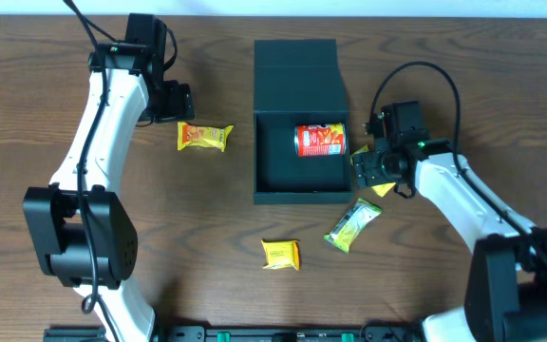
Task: Pack container
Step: 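Move the right gripper to the yellow packet right of the box and grasp it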
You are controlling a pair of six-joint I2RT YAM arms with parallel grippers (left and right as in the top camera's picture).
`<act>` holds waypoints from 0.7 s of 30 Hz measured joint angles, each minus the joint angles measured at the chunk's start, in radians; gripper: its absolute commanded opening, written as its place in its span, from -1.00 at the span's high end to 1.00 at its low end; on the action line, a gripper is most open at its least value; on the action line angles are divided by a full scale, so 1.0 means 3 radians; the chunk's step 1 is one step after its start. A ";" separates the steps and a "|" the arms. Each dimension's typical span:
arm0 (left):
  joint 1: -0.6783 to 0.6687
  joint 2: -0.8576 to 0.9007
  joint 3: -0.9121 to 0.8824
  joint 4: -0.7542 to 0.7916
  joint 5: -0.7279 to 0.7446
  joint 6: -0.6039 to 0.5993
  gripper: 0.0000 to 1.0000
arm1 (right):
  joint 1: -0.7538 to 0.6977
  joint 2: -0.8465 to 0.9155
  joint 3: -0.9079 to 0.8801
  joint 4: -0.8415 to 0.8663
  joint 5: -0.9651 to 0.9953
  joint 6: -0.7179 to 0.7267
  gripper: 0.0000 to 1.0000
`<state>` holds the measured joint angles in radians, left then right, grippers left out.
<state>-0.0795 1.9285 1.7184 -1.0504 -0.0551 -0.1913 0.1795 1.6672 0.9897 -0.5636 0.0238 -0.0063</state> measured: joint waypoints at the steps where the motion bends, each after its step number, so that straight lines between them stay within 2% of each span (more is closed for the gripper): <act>1: 0.0000 0.0001 0.0000 -0.0010 0.0000 0.0000 -0.91 | 0.0000 0.0037 0.0001 0.0017 0.0008 -0.0009 -0.66; 4: 0.0000 0.0000 0.0000 -0.0060 0.0000 0.0000 -0.91 | 0.0000 0.0184 0.0000 0.0028 0.0018 -0.0024 -0.62; 9: 0.0000 0.0000 0.0000 -0.0079 0.0000 -0.0001 -0.91 | 0.0000 0.0305 0.0000 0.0093 0.0020 -0.0046 -0.44; 16: 0.0000 0.0000 0.0000 -0.0153 0.0001 -0.0052 -0.91 | 0.0000 0.0320 0.0000 0.0202 0.0024 -0.0027 -0.15; 19: 0.0000 0.0000 0.0000 -0.0167 0.0001 -0.0060 -0.91 | 0.0000 0.0320 0.0000 0.0202 0.0025 -0.0004 0.06; 21: 0.0000 0.0000 0.0000 -0.0167 0.0001 -0.0061 -0.91 | 0.0000 0.0320 0.0000 0.0201 0.0031 0.0003 0.12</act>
<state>-0.0795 1.9285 1.7184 -1.1004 -0.0547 -0.2096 0.1795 1.7634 0.9897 -0.5034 0.0330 -0.0055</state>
